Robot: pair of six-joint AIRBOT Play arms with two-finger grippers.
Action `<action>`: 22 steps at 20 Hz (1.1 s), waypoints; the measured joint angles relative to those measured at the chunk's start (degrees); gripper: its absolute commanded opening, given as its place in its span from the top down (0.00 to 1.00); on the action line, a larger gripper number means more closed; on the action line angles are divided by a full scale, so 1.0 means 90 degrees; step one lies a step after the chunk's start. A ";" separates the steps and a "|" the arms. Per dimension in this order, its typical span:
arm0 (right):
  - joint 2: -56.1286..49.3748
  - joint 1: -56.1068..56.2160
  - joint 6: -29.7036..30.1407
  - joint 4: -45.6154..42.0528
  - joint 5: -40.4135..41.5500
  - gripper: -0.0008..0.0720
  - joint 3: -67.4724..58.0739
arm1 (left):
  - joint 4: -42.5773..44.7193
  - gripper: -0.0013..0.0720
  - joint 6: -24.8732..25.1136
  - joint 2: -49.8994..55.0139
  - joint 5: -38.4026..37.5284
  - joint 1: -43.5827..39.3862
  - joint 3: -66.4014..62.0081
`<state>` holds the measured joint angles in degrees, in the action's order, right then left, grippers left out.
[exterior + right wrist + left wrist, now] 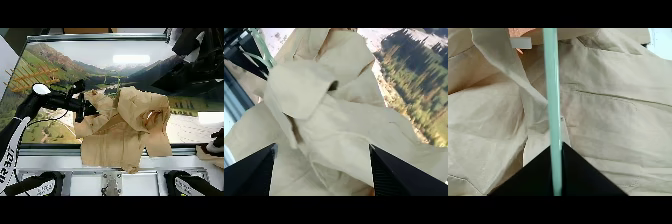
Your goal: Fold the clothes and pants, and hang the long-sleeved shirts on hangers.
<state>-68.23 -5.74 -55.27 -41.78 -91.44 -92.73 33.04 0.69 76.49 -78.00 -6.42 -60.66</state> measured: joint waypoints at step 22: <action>-0.1817 -0.1418 0.6657 0.2827 -0.0967 0.12 0.2858 | 0.0002 0.96 -0.0010 0.0000 -0.0121 0.0000 0.0000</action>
<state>-84.58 -18.50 4.64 -16.34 -100.14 -67.00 33.06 0.60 76.49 -79.09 -6.42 -60.66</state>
